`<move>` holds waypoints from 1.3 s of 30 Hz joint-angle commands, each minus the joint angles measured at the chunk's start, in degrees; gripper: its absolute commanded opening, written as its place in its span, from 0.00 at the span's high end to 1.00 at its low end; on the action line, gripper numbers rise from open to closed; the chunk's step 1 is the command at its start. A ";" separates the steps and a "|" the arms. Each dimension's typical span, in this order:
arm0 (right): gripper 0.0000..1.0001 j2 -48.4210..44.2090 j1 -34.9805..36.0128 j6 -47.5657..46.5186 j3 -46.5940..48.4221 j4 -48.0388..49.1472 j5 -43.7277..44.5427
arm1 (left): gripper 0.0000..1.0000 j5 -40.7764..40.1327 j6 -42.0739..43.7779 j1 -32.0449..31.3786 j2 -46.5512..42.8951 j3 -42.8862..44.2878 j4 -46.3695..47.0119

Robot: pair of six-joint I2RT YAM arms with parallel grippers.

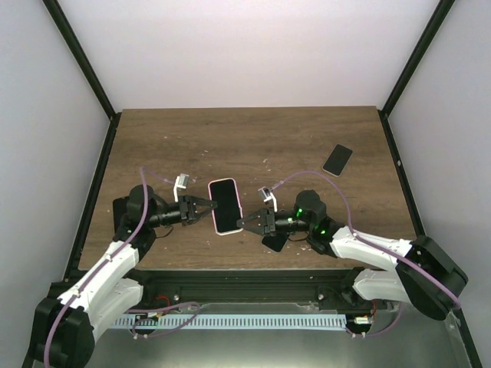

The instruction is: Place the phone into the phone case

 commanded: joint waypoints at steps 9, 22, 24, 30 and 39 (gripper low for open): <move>0.99 -1.26 -0.03 2.31 -0.58 11.44 7.11 | 0.46 1.43 -4.19 0.03 0.06 -2.09 7.97; 0.99 -1.53 -0.03 0.87 -0.19 10.75 15.87 | 0.31 1.06 -12.16 -0.04 -1.26 -5.92 15.47; 0.99 -1.47 -0.03 0.86 -0.08 10.25 16.76 | 0.33 1.06 -13.23 -0.20 -0.92 -5.79 16.74; 0.99 -1.39 -0.06 0.82 0.37 9.07 18.30 | 0.39 -0.01 -14.76 -1.43 -0.37 -6.29 17.67; 0.99 -1.47 -0.08 1.40 0.56 9.13 18.45 | 0.33 -1.22 -12.11 -3.60 2.98 -5.93 15.73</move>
